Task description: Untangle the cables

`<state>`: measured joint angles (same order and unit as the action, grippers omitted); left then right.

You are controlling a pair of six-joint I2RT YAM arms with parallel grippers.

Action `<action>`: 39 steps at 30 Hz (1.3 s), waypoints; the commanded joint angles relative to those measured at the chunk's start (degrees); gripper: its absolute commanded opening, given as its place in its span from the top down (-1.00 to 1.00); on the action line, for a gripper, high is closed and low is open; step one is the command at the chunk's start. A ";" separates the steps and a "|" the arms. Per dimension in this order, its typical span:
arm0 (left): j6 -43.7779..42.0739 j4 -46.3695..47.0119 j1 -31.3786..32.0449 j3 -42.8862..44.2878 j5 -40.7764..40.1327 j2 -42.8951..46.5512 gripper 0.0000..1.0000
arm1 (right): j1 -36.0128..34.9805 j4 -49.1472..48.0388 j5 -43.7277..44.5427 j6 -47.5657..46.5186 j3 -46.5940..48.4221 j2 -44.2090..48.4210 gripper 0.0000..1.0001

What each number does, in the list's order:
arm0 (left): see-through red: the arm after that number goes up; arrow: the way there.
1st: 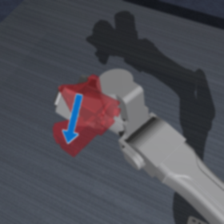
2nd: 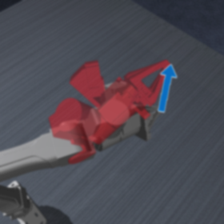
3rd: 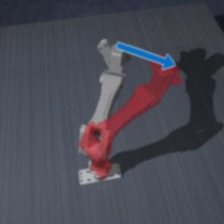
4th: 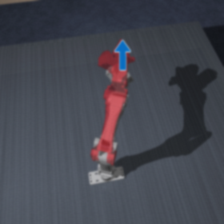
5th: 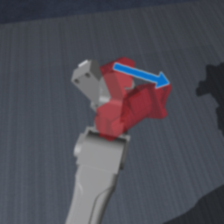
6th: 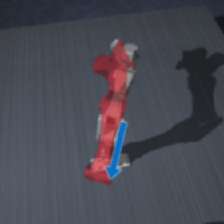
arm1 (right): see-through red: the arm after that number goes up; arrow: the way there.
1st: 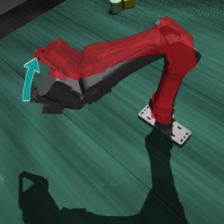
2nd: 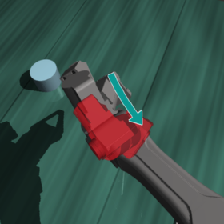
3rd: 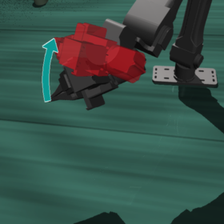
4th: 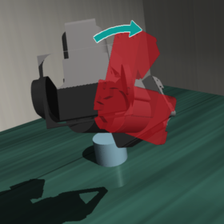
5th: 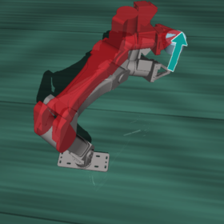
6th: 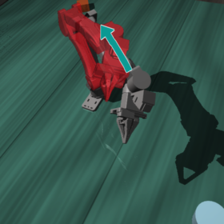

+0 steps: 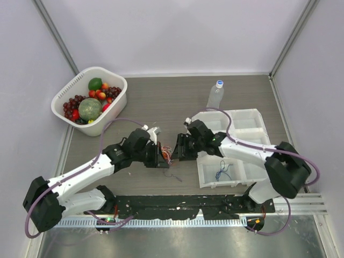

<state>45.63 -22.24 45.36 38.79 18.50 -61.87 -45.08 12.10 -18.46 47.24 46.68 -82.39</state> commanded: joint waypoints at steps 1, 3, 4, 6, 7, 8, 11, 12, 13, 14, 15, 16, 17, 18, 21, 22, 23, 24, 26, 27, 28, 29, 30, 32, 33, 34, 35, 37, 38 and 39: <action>1.74 0.27 0.25 4.10 0.92 3.67 1.00 | -0.45 -3.84 -1.14 -1.45 7.01 -5.23 -0.08; 1.83 0.09 0.25 5.24 0.83 4.99 1.00 | -0.71 -3.84 -1.49 -1.54 8.86 -8.04 -0.08; 1.83 0.09 0.25 5.94 0.75 5.70 1.00 | -0.71 -4.10 -1.84 -1.54 9.31 -9.70 -0.08; 1.40 0.09 0.25 7.70 0.92 7.28 1.00 | -1.15 -4.19 -2.19 -1.45 11.06 -11.90 -0.08; 0.53 0.00 0.25 9.10 0.83 7.72 1.00 | -1.41 -4.27 -2.63 -1.37 11.33 -12.61 -0.08; -0.01 -0.17 0.25 10.33 0.40 8.33 1.00 | -1.76 -4.54 -2.90 -1.28 11.85 -14.01 -0.09; -2.73 -1.92 0.25 16.92 -1.62 8.78 1.00 | -2.73 -5.42 -3.60 -0.58 12.12 -16.83 -0.08; -4.04 -2.80 0.25 19.55 -2.84 8.43 1.00 | -2.91 -5.77 -3.60 -0.05 11.95 -17.45 -0.08; -5.10 -4.03 0.34 22.10 -4.25 8.08 1.00 | -3.00 -6.20 -3.69 0.21 11.77 -18.41 -0.07; -6.33 -5.00 0.34 25.08 -6.09 7.47 1.00 | -3.17 -6.47 -3.69 0.57 11.60 -18.94 -0.06; -7.56 -6.31 0.25 28.24 -7.59 6.94 1.00 | -3.08 -6.82 -3.69 0.83 11.51 -19.64 -0.02; -8.53 -7.37 0.34 31.15 -9.17 6.15 1.00 | -3.08 -6.74 -3.34 0.66 11.77 -20.00 0.02; -10.19 -8.51 0.25 34.74 -10.93 5.19 1.00 | -3.08 -6.48 -2.73 0.48 12.12 -20.52 0.09; -11.16 -10.09 0.25 38.52 -12.68 4.22 1.00 | -3.17 -5.95 -1.77 -0.22 13.17 -20.79 0.11; -13.98 -15.36 0.25 48.99 -20.32 1.06 1.00 | -2.82 -1.14 0.96 -2.76 17.99 -22.28 0.11; -14.51 -16.60 0.25 52.41 -22.26 0.00 1.00 | -2.56 0.02 2.45 -4.25 18.97 -22.46 0.09; -14.95 -17.83 0.25 55.58 -24.02 -0.88 1.00 | -1.95 2.82 3.51 -4.87 20.89 -22.81 0.04; -15.21 -18.62 0.25 57.87 -25.00 -1.84 1.00 | -1.68 3.97 5.00 -5.84 21.43 -22.73 0.02; -15.48 -18.98 0.25 61.66 -25.62 -2.82 1.00 | 0.16 5.39 5.45 -6.46 21.53 -21.94 -0.01; -15.57 -18.89 0.25 63.07 -25.62 -3.00 1.00 | 1.47 4.87 5.02 -6.55 20.57 -20.98 -0.02; -15.48 -18.63 0.25 64.21 -25.71 -3.26 1.00 | 2.18 4.43 3.97 -6.72 19.95 -19.66 -0.02; -15.48 -18.37 0.34 65.09 -25.62 -3.35 1.00 | 3.23 3.29 3.52 -7.42 18.81 -19.22 -0.04; -15.74 -18.11 0.25 66.06 -25.45 -3.70 1.00 | 3.42 2.76 2.47 -8.30 18.54 -17.82 -0.06; -16.09 -18.45 0.25 68.61 -25.27 -4.49 1.00 | 3.33 2.31 1.85 -10.85 18.19 -15.97 -0.09; -16.44 -18.89 0.25 69.75 -25.27 -5.01 1.00 | 3.33 2.14 1.67 -11.73 17.84 -15.18 -0.10; -16.45 -19.50 0.25 70.72 -25.18 -5.63 1.00 | 3.33 2.14 1.24 -12.26 17.58 -13.25 -0.11; -16.36 -19.94 0.25 71.68 -25.44 -6.16 1.00 | 3.42 2.58 2.28 -13.31 17.40 -11.93 -0.12; -15.66 -21.08 0.25 73.09 -26.41 -7.21 1.00 | 3.42 4.59 4.99 -14.45 17.31 -8.07 -0.17; -14.96 -21.96 0.25 73.62 -27.02 -7.74 1.00 | 3.42 5.91 5.71 -14.81 17.31 -5.35 -0.21; -14.26 -23.01 0.34 74.06 -27.46 -8.27 1.00 | 3.42 6.88 7.45 -15.94 17.57 -4.11 -0.25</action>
<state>30.83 -41.89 45.39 109.89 -6.28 -68.29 -41.19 16.91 -15.42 36.29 63.61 -96.12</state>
